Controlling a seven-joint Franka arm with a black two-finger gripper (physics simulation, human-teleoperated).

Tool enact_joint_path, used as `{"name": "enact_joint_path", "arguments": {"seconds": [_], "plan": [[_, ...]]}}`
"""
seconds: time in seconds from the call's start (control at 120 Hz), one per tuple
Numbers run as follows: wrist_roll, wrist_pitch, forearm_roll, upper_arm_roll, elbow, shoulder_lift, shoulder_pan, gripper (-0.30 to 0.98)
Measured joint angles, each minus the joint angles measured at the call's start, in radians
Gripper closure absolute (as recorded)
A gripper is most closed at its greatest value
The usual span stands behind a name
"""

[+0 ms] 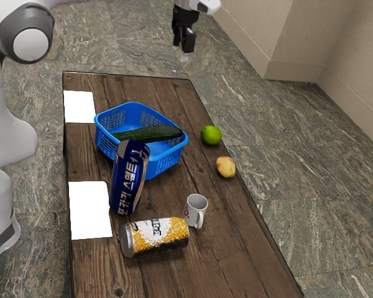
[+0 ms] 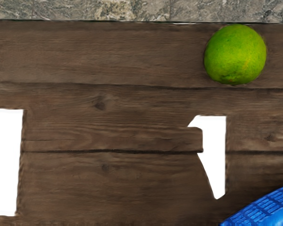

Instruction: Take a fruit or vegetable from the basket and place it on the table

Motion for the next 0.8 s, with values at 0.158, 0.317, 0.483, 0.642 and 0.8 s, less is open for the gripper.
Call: {"name": "enact_joint_path", "arguments": {"seconds": [0.158, 0.317, 0.483, 0.642, 0.8], "plan": [[0.077, 0.001, 0.000, 0.000, 0.000, 0.000, -0.050, 0.00], [0.135, 0.000, -0.011, 0.004, 0.031, -0.005, -0.162, 0.00], [0.182, -0.211, 0.095, -0.080, 0.372, 0.020, -0.130, 0.00], [0.231, -0.312, 0.132, -0.090, 0.281, -0.065, -0.165, 0.01], [0.289, -0.318, 0.156, -0.514, 0.163, -0.233, 0.322, 0.00]]}}
